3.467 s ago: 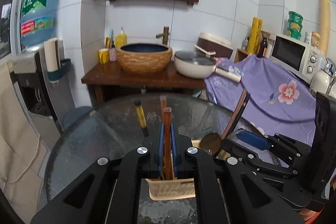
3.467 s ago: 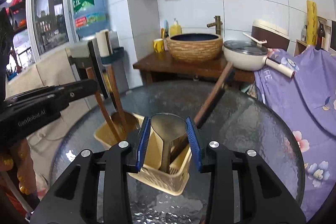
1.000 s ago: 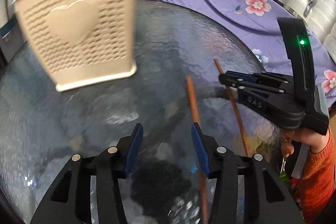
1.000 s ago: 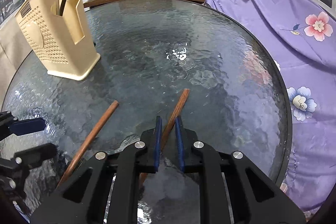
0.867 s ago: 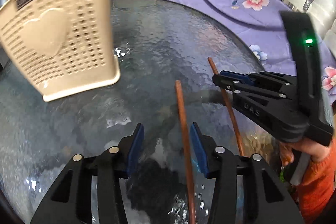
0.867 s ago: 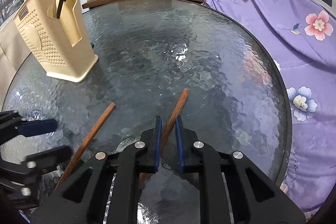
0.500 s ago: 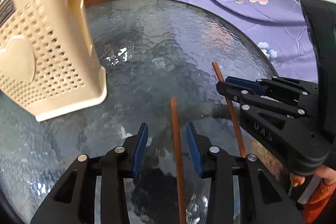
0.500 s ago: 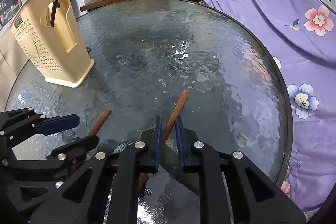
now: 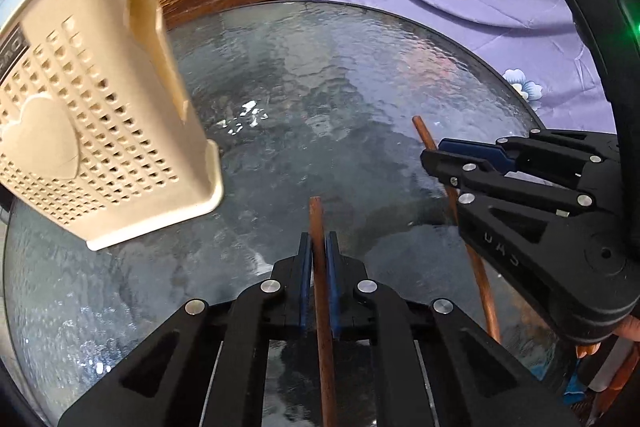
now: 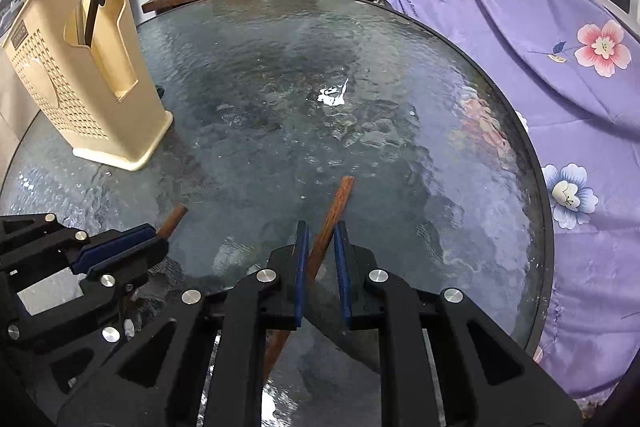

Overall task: Organize utensils
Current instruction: 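Grasp the last wooden chopstick with the left tool while the right tool holds its chopstick, then carry both chopsticks over the holder and drop them in with both tools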

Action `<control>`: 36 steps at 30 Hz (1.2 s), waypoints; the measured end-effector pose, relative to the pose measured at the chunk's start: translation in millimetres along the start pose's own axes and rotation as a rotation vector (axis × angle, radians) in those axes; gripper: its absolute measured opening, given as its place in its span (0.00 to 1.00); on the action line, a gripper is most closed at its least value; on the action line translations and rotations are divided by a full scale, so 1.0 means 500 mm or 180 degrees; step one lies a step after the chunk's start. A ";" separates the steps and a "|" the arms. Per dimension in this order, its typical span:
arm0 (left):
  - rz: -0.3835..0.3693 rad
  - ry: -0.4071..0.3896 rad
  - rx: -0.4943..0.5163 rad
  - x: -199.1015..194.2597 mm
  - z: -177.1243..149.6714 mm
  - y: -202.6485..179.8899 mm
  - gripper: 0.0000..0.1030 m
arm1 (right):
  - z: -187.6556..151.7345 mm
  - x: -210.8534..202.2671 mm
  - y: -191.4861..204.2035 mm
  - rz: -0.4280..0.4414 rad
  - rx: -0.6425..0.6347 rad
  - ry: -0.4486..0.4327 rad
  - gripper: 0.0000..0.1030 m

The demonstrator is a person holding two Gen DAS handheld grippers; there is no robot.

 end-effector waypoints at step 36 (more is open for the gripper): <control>-0.0020 -0.1438 -0.0647 -0.440 -0.019 0.205 0.07 | 0.052 -0.385 0.148 0.1821 0.0150 -0.1012 0.07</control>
Point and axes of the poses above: each gripper's, at about its wrist camera, not at the fingertips, and x roughly the way its jaws point, y to its left, z to its top, the point moved 8 cm from there along x, roughly the way its jaws point, and after that the axes turned 4 degrees about x, right-handed, at the moved point
